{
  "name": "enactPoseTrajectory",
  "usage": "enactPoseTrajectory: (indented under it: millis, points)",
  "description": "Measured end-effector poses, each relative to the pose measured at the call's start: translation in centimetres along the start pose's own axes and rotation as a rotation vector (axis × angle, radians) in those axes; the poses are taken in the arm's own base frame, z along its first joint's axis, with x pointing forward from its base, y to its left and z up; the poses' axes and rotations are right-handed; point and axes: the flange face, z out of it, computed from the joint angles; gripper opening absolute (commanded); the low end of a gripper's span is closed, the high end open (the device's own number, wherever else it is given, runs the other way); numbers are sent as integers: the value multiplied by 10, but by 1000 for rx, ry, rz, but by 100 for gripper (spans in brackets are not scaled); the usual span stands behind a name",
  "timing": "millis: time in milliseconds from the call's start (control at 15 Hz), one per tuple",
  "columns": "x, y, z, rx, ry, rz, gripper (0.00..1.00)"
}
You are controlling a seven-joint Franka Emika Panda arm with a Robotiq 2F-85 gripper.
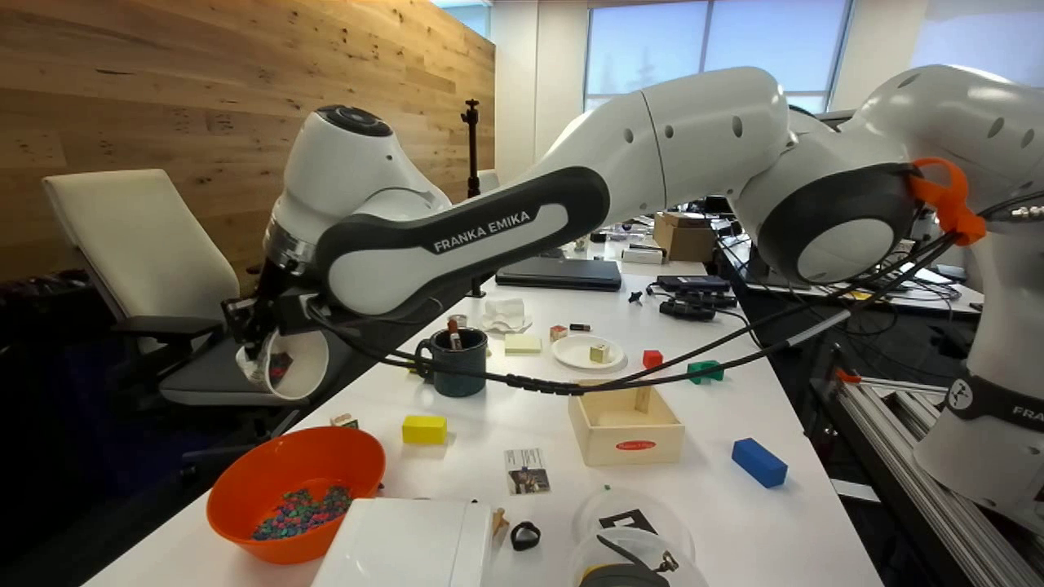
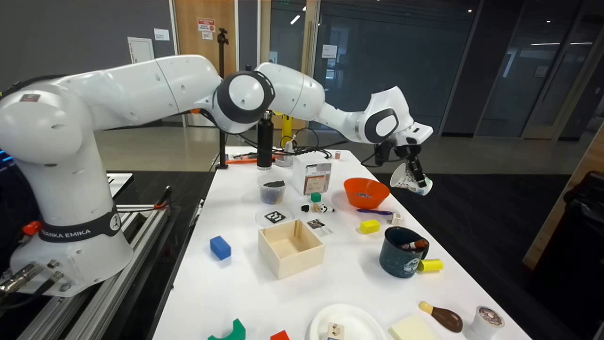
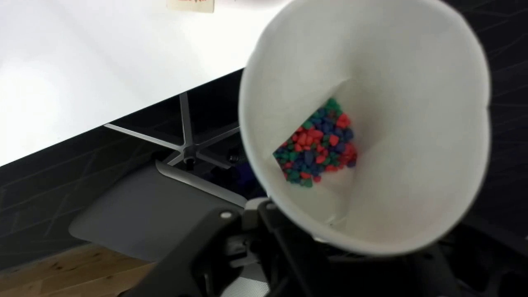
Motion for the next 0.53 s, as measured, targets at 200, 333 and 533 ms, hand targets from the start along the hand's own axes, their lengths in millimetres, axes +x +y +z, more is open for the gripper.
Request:
enactPoseTrajectory:
  millis: [200,333,533]
  points:
    - [-9,-1,1,19,-18,-48,20]
    - [-14,-3,-3,34,-21,-74,20]
    - [-19,-3,-11,51,-19,-102,20]
